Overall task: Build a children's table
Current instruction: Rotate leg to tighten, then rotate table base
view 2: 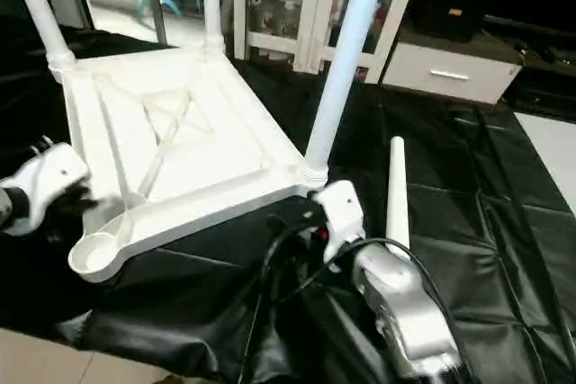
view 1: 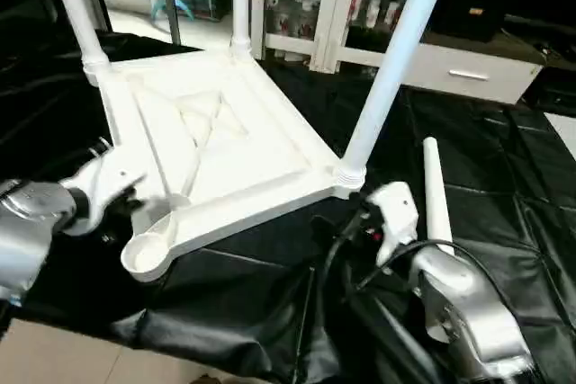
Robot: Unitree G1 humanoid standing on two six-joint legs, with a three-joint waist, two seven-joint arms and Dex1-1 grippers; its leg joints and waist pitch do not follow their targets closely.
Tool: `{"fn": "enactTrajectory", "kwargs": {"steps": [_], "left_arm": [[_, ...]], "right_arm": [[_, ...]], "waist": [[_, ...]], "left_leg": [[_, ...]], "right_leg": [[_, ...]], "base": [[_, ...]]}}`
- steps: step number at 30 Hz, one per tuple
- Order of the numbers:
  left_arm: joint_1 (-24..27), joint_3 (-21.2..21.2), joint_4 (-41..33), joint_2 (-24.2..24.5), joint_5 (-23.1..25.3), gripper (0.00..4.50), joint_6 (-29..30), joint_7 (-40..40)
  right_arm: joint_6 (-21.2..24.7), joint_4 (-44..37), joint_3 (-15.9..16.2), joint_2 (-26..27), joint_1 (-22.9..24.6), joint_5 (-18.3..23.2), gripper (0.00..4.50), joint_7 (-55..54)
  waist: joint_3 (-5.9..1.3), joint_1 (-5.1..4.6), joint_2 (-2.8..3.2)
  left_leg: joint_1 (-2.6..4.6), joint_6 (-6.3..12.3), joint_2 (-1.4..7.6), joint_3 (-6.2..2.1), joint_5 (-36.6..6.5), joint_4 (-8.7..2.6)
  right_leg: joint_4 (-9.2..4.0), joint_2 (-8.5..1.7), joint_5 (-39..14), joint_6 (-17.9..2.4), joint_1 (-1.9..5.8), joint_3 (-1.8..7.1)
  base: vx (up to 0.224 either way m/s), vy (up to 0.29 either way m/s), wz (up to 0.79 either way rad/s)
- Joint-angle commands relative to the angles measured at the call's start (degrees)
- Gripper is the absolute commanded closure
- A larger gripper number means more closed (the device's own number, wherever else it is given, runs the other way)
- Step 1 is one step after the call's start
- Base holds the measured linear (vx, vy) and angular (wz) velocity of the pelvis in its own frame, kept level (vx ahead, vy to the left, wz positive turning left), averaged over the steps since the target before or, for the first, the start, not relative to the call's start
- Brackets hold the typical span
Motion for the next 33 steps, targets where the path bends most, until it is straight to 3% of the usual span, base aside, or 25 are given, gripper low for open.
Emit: {"fn": "enactTrajectory", "kwargs": {"steps": [1, 7, 13, 15, 16, 19, 23, 30, 31, 33], "left_arm": [[1.09, 0.81, 1.11, 0.77, 1.02, 3.22, 0.21, 1.61], [0.27, 6.02, 0.74, 2.39, -0.62, 3.22, 2.68, 3.04], [1.68, 6.86, 1.93, 4.74, 0.98, 3.22, 2.55, 4.97], [1.79, 7.22, 1.82, 4.77, 1.05, 3.22, 2.78, 5.34], [1.88, 7.28, 1.88, 4.95, 1.39, 3.22, 3.02, 5.65], [2.75, 5.47, 1.97, 4.57, 1.62, 3.22, 3.12, 5.24], [3.03, 0.7, 1.72, 0.02, 1.35, 3.22, 3.4, 4.91], [1.32, -2.82, 0.02, -5.88, 0.24, 3.22, 3.87, 5.15], [0.8, -3.46, -0.52, -6.87, -0.04, 3.22, 4.3, 5.02], [-0.88, -5.44, -0.36, -9.19, 0.19, 3.22, 4.08, 5.03]], "right_arm": [[0.53, 0.06, -0.42, -0.05, -1.26, -0.39, 0.13, -0.5], [1.12, -0.3, -1.34, -0.71, -0.88, 0.63, 0.13, 0.53], [0.85, -1.36, 0.94, -2.14, -1.03, 3.19, 0.13, 7.47], [0.97, -1.73, 1.33, -2.52, -1.02, 3.66, 0.13, 8.62], [1.51, -1.88, 2.0, -3.16, -1.06, 3.93, 0.13, 9.91], [1.5, 2.32, 3.42, -3.35, -2.5, 0.67, 0.13, 8.51], [-1.06, 13.47, 1.94, 0.59, -7.72, -4.68, 0.13, -1.07], [-1.85, 15.26, 1.62, 2.14, -10.77, -4.14, 0.13, -2.5], [-1.87, 14.92, 1.59, 2.1, -10.71, -4.19, 0.13, -2.29], [-2.1, 14.05, 1.18, 1.96, -10.29, -4.11, 0.13, -1.64]], "waist": [[-2.75, -0.16, 1.33], [-2.93, -0.55, 0.84], [-2.74, -0.75, 0.41], [-2.72, -0.65, 0.53], [-2.72, -0.6, 0.23], [-2.66, -0.29, 0.23], [-2.69, -0.28, 0.14], [-2.9, 0.43, 0.11], [-2.96, 0.63, 0.75], [-3.02, 0.91, 0.61]], "left_leg": [[0.67, -2.46, 2.23, -1.06, -16.25, -5.07], [0.56, -2.31, 2.19, -0.96, -13.65, -4.95], [0.64, -2.06, 2.33, -1.08, -15.64, -5.07], [0.72, -2.0, 2.4, -1.11, -16.2, -5.06], [0.72, -1.95, 2.44, -1.1, -16.41, -5.07], [0.79, -2.23, 2.42, -1.12, -16.08, -5.1], [0.97, -3.77, 2.35, -1.11, -16.94, -5.13], [1.1, -3.86, 2.32, -0.98, -16.07, -4.99], [1.15, -4.03, 2.29, -1.01, -15.89, -4.96], [1.25, -4.1, 2.27, -0.83, -15.57, -4.87]], "right_leg": [[-4.13, -4.01, -13.65, -9.05, 1.45, 3.16], [-3.62, -3.76, -9.5, -9.61, 1.66, 3.02], [-3.87, -3.91, -11.01, -9.72, 1.59, 3.03], [-3.84, -3.92, -11.06, -9.85, 1.52, 3.04], [-3.88, -3.92, -11.16, -9.9, 1.56, 3.03], [-3.86, -3.96, -11.2, -9.98, 1.46, 3.05], [-3.93, -4.18, -12.89, -10.42, 1.15, 3.1], [-3.7, -4.01, -10.09, -9.62, 1.39, 3.03], [-3.58, -3.96, -9.28, -9.64, 1.41, 3.04], [-3.62, -3.84, -8.09, -9.83, 1.41, 2.99]], "base": [[0.0, 0.0, 0.0], [0.0, 0.0, 0.0], [0.0, 0.0, 0.0], [0.0, 0.0, 0.0], [0.0, 0.0, 0.0], [0.0, 0.0, 0.0], [0.0, 0.0, 0.0], [0.0, 0.0, 0.0], [0.0, 0.0, 0.0], [0.0, 0.0, 0.0]]}}
